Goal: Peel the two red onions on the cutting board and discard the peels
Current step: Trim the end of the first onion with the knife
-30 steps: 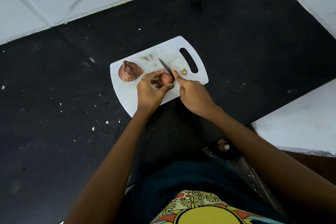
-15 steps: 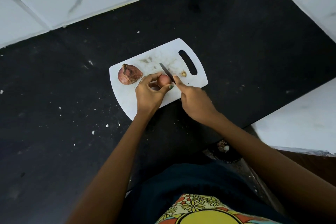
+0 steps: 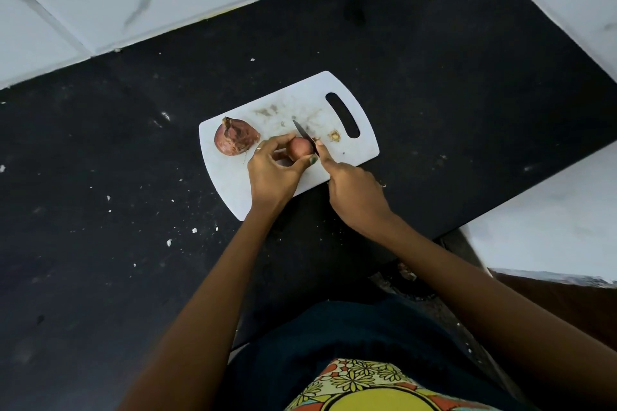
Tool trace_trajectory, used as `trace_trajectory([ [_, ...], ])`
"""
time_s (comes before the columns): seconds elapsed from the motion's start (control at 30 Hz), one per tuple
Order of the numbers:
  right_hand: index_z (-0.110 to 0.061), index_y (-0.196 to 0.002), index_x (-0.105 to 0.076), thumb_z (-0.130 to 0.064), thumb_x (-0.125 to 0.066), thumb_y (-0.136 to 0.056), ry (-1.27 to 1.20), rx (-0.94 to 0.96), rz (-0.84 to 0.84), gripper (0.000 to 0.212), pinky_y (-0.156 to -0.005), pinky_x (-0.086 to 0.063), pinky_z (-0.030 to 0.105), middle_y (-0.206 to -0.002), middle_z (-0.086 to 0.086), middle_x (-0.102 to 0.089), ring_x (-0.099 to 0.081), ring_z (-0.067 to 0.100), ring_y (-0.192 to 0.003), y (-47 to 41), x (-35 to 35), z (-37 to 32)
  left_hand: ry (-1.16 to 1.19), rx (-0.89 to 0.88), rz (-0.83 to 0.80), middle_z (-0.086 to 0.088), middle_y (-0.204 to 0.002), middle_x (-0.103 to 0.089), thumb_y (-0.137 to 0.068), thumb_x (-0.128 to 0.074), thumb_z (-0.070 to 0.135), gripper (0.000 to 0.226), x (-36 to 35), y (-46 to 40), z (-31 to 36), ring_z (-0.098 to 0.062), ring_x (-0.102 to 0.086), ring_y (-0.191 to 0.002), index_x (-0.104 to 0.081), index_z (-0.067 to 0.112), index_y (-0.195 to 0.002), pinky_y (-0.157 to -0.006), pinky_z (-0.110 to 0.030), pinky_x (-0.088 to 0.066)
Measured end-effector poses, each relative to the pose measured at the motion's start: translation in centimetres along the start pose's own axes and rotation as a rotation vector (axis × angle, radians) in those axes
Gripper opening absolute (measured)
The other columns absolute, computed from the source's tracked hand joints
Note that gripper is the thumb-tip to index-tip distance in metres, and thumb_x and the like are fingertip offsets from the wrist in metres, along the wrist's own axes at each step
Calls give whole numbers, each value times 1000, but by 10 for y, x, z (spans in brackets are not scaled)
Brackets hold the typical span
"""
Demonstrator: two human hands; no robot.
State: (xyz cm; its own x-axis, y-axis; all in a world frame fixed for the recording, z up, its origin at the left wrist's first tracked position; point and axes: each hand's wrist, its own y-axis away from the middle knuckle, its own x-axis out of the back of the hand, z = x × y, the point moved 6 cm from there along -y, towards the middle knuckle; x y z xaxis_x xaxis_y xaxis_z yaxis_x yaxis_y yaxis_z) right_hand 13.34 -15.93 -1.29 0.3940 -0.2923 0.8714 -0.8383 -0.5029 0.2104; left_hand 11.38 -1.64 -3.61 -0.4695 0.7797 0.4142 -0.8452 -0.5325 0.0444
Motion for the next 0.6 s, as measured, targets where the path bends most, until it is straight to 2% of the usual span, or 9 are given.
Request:
trace_trajectory([
  [0.13,-27,-152,-8,-5,-37,-95,78,-16,-29,68,-71,-39,38,-107,10,-57,-57,31,-98,-9,-4,-6,-32,-35,-5,-7,-110,-68,-69,-86,19,48,0,-1,2,-12,-64,-89,-68,7,-112,-73,-4,-46],
  [0.23,-29,-152,-4,-5,-38,-95,112,-21,-10,71,-68,-36,36,-106,10,-57,-57,32,-95,1,-5,0,-35,-31,-18,-6,-111,-67,-67,-88,20,50,-2,-1,2,-10,-64,-88,-68,9,-112,-73,-4,-47],
  [0.6,-30,-152,1,-6,-45,-93,192,-26,-37,78,-67,-42,38,-114,10,-55,-60,33,-94,13,-17,9,-8,-12,-21,0,-112,-68,-70,-86,20,49,1,3,4,-7,-62,-91,-67,11,-114,-76,-5,-47],
])
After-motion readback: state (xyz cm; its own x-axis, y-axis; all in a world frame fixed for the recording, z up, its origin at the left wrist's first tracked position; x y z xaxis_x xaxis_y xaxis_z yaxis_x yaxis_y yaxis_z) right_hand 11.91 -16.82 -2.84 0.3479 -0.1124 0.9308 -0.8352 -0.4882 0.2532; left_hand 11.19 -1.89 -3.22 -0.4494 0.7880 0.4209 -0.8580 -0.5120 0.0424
